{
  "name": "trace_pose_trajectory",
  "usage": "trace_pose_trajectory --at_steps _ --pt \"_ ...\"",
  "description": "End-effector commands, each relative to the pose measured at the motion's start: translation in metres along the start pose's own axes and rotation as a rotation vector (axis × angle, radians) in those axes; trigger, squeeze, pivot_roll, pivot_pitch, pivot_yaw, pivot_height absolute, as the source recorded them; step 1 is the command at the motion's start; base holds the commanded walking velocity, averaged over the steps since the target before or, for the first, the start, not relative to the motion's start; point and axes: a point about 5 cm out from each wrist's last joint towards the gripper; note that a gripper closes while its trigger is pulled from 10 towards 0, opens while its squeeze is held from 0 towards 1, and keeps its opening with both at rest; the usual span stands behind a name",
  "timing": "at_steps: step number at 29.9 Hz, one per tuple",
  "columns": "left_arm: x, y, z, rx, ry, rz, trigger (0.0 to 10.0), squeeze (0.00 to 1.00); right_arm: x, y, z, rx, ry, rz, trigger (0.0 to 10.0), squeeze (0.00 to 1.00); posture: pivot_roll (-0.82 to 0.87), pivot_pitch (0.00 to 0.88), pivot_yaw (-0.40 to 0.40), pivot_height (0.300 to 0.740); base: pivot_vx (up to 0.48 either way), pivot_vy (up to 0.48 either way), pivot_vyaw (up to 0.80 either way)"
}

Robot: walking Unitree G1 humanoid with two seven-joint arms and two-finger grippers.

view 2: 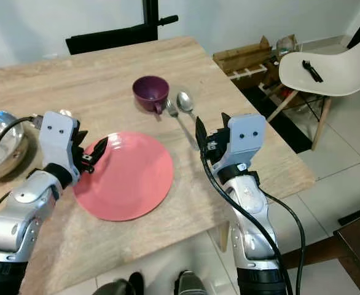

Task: Setting the table

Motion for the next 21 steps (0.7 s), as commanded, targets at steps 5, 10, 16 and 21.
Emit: trace_pose_trajectory --at_steps 5,10,16,21 --pt "-0.0033 -0.0005 -0.0039 0.01 0.001 -0.018 10.0 0.0 -0.0065 0.0012 -0.0014 0.013 -0.004 -0.034 10.0 0.0 -0.19 0.068 0.086 0.74 -0.316 0.0 0.0" --pt "-0.0026 -0.0015 -0.0037 0.007 0.002 -0.016 10.0 0.0 -0.0072 0.0002 -0.001 0.013 -0.003 -0.036 10.0 0.0 -0.19 0.066 0.086 0.74 -0.328 0.0 0.0" --pt "-0.0027 -0.0015 -0.0039 0.007 0.003 -0.016 10.0 0.0 -0.0073 0.0002 -0.0012 0.015 -0.003 -0.036 10.0 0.0 -0.19 0.066 0.086 0.74 -0.328 0.0 0.0" --pt "-0.0027 -0.002 -0.0036 0.007 0.003 -0.02 10.0 0.0 -0.0073 0.0001 -0.0014 0.016 -0.003 -0.039 10.0 0.0 -0.19 0.069 0.089 0.74 -0.326 0.0 0.0"
Point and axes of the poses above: a point about 5 cm out from each wrist's last joint towards the gripper, its own y axis pointing back from the gripper into the wrist, its own z axis along the axis of the wrist's last joint, x = y × z, and after that the axes turned 3 degrees about y, right-handed
